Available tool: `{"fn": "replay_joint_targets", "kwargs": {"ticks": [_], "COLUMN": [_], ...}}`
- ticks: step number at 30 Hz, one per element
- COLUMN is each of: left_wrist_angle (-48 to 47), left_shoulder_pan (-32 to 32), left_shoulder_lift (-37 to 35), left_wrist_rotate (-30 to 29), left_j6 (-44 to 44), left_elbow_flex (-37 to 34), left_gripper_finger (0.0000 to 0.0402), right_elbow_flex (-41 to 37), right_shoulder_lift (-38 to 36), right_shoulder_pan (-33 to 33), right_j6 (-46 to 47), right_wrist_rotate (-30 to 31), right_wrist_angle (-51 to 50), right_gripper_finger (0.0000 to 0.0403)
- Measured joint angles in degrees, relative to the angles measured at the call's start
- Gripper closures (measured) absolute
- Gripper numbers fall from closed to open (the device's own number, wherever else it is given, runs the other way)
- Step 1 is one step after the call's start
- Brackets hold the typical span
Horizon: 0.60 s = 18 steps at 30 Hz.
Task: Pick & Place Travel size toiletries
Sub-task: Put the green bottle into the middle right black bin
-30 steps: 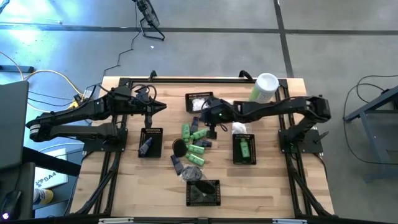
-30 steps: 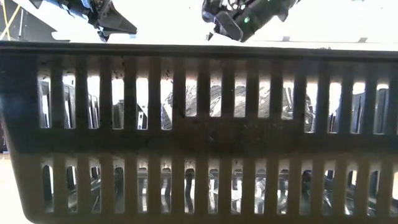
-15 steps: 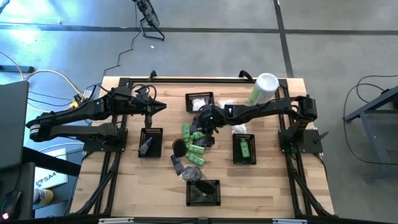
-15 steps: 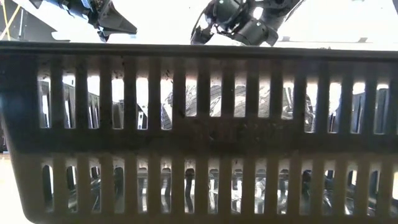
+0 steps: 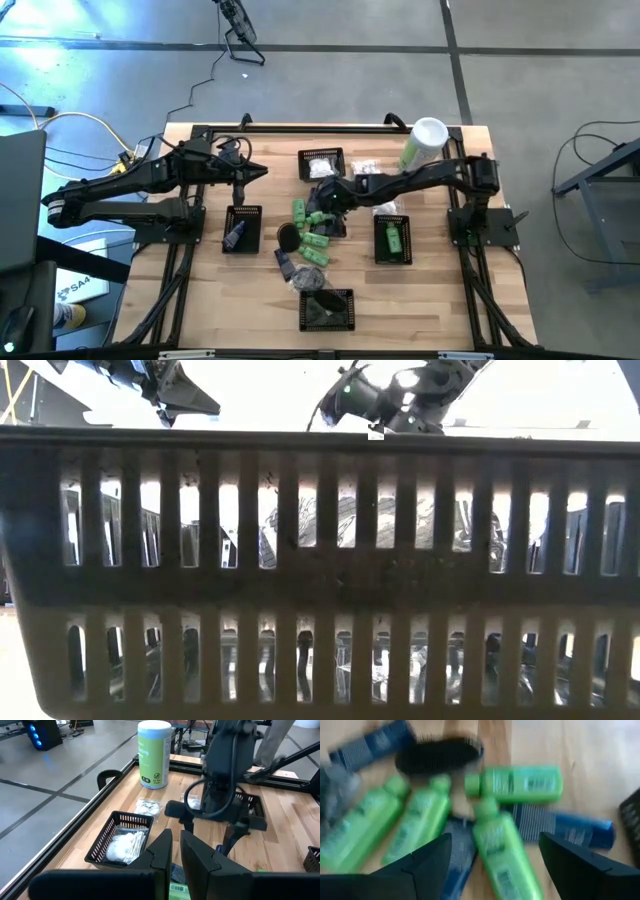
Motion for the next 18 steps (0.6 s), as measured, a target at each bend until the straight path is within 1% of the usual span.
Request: {"fn": "replay_joint_targets", "kwargs": {"ticks": [3, 8, 18], "left_wrist_angle": [-0.01, -0.43, -1.75], "left_shoulder_pan": [0.00, 0.00, 0.00], "left_shoulder_lift": [0.00, -0.02, 0.00], "left_wrist_rotate": [0.00, 0.21, 0.17], "left_j6": [-0.01, -0.16, -0.38], "left_elbow_flex": [0.00, 0.00, 0.00], "left_gripper_finger": [0.0368, 0.0368, 0.0368], "right_elbow_flex": [0.10, -0.03, 0.13], "right_shoulder_lift": [2.38, 5.52, 6.49], "right_shoulder_pan": [-0.09, -0.18, -1.27], "right_j6": [-0.59, -1.20, -1.00], "right_wrist_rotate": [0.00, 3.25, 0.59], "right_wrist_angle": [1.19, 1.81, 2.63], "right_gripper_finger": [0.0117, 0.0132, 0.0151]}}
